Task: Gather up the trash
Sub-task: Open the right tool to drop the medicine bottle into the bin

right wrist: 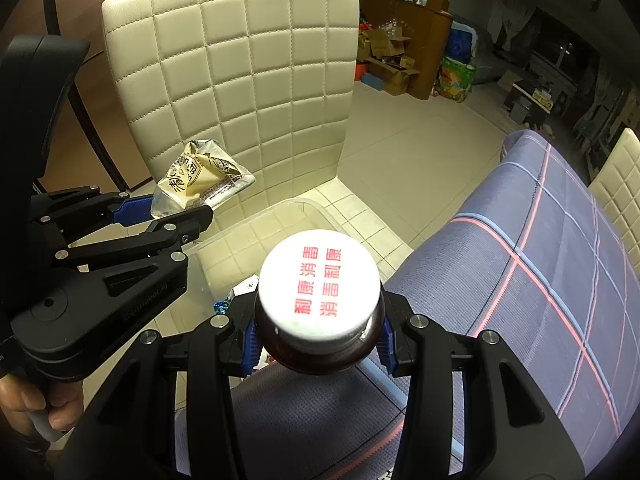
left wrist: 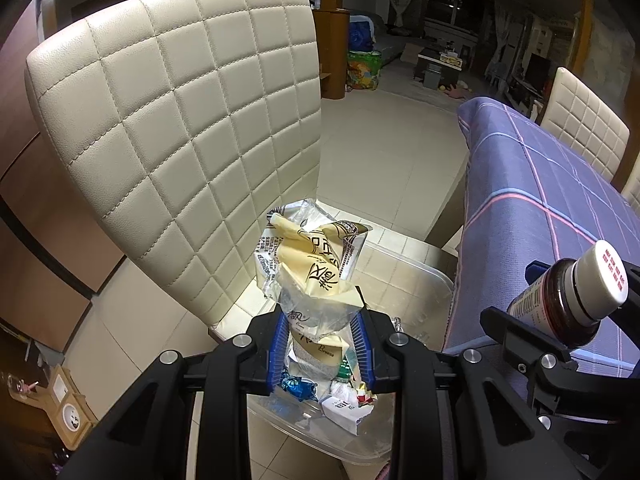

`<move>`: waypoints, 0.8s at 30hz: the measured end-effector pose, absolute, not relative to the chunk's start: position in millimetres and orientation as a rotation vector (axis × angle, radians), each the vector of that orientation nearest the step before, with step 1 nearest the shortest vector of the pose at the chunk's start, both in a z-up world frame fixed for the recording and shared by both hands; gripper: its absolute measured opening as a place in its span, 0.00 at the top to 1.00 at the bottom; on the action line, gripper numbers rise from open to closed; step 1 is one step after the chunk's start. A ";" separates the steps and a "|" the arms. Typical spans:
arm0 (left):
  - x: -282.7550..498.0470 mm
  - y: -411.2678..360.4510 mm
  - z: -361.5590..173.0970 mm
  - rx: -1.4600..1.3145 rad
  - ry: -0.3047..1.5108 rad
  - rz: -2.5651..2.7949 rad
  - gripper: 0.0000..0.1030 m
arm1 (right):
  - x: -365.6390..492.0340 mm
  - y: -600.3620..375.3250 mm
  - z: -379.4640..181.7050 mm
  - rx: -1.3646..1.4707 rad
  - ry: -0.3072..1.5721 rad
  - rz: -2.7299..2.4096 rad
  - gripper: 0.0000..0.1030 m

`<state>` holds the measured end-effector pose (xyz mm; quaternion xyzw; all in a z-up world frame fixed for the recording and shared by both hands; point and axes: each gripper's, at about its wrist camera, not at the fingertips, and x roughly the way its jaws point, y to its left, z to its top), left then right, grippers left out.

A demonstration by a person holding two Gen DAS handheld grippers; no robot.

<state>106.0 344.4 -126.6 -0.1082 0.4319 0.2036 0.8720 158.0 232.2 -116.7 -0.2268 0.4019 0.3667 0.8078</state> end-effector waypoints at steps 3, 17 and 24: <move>105.9 345.4 -127.6 -0.229 0.907 0.425 0.72 | 158.8 234.7 -117.6 -0.486 0.864 0.787 0.55; 104.5 354.6 -125.8 -0.245 0.903 0.445 0.72 | 161.7 244.1 -116.2 -0.492 0.845 0.782 0.55; 105.0 354.6 -125.2 -0.252 0.901 0.447 0.72 | 165.6 245.8 -114.6 -0.481 0.842 0.770 0.54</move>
